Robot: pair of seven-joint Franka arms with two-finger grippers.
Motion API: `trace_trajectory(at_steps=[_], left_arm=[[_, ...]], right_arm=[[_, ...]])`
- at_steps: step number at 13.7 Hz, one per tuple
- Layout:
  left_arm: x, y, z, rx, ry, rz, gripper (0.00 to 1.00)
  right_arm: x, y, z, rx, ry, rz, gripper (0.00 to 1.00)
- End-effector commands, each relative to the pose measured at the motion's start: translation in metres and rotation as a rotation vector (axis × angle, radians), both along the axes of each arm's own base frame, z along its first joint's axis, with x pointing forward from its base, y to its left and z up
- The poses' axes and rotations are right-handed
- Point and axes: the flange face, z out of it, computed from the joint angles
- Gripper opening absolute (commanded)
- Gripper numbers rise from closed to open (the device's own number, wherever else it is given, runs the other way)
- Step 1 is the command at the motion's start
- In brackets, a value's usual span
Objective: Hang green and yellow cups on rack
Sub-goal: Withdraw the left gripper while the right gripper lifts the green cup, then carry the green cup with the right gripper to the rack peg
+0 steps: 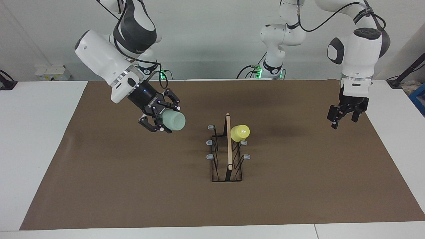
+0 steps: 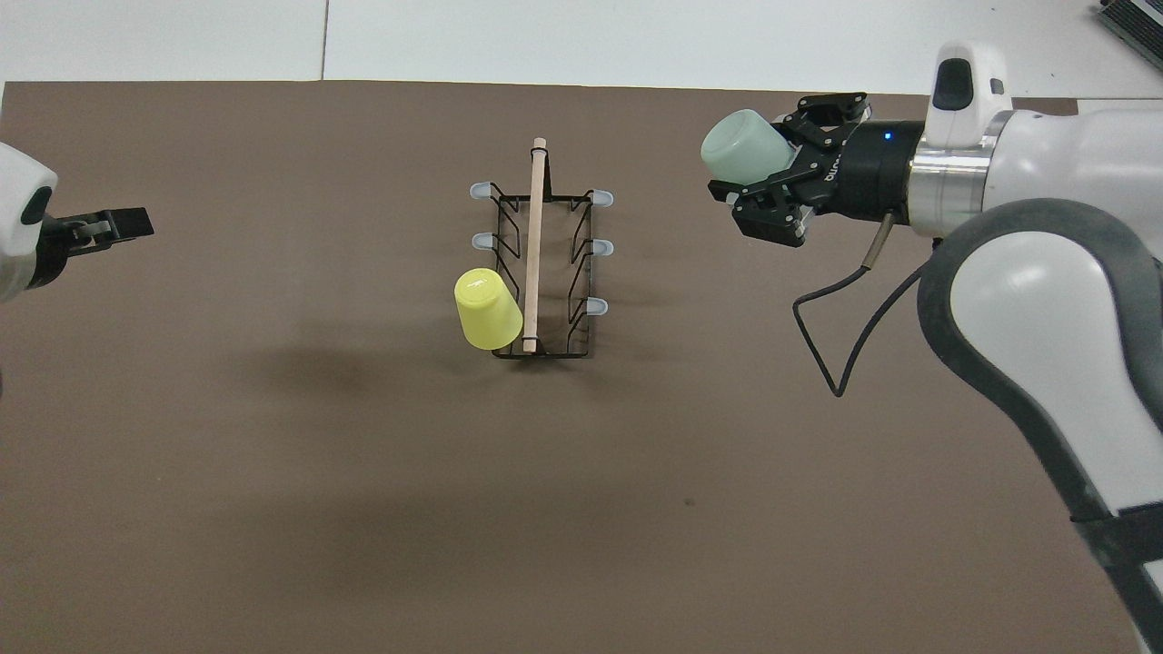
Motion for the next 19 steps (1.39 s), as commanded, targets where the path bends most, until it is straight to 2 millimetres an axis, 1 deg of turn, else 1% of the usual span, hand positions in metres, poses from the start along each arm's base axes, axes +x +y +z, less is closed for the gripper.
trace_trajectory(at_steps=[1,2,3,4,5,6,7,9,10,12,14,15,16,17,18,19], left_arm=[[-0.023,0.001,0.012,-0.017,0.054,-0.068,1.00],[-0.026,0.001,0.015,-0.035,0.056,-0.070,1.00],[-0.027,0.003,0.016,-0.045,0.065,-0.079,1.00],[-0.030,0.004,0.016,-0.046,0.084,-0.105,1.00],[-0.031,0.011,0.019,-0.067,0.102,-0.126,1.00],[-0.029,0.019,0.024,-0.083,0.112,-0.156,1.00],[-0.026,0.022,0.035,-0.079,0.122,-0.177,1.00],[-0.021,0.020,0.062,-0.079,0.158,-0.183,1.00],[-0.018,0.016,0.073,-0.080,0.181,-0.186,1.00],[-0.014,0.011,0.090,-0.109,0.187,-0.190,1.00],[-0.018,0.007,0.100,-0.111,0.204,-0.197,1.00],[-0.022,0.004,0.106,-0.113,0.206,-0.204,1.00],[-0.025,-0.005,0.108,-0.112,0.214,-0.219,1.00],[-0.026,-0.010,0.116,-0.110,0.219,-0.228,1.00],[-0.029,-0.010,0.124,-0.110,0.234,-0.230,1.00],[-0.030,-0.012,0.128,-0.107,0.252,-0.237,1.00]], right_arm=[[-0.029,0.001,-0.013,0.090,-0.052,-0.037,0.00],[-0.034,0.006,-0.017,0.118,-0.065,-0.031,0.00],[-0.038,0.005,-0.019,0.148,-0.083,-0.049,0.00],[-0.047,0.019,-0.024,0.188,-0.105,-0.064,0.00],[-0.056,0.033,-0.032,0.226,-0.122,-0.108,0.00],[-0.067,0.055,-0.041,0.255,-0.143,-0.138,0.00],[-0.073,0.070,-0.049,0.272,-0.166,-0.159,0.00],[-0.084,0.091,-0.067,0.310,-0.196,-0.165,0.00],[-0.085,0.094,-0.077,0.319,-0.220,-0.167,0.00],[-0.093,0.108,-0.096,0.334,-0.246,-0.170,0.00],[-0.095,0.110,-0.105,0.310,-0.263,-0.164,0.00],[-0.096,0.110,-0.114,0.298,-0.260,-0.160,0.00],[-0.097,0.111,-0.118,0.298,-0.268,-0.161,0.00],[-0.099,0.112,-0.122,0.306,-0.280,-0.169,0.00],[-0.102,0.113,-0.129,0.311,-0.286,-0.179,0.00],[-0.103,0.113,-0.132,0.313,-0.300,-0.179,0.00]])
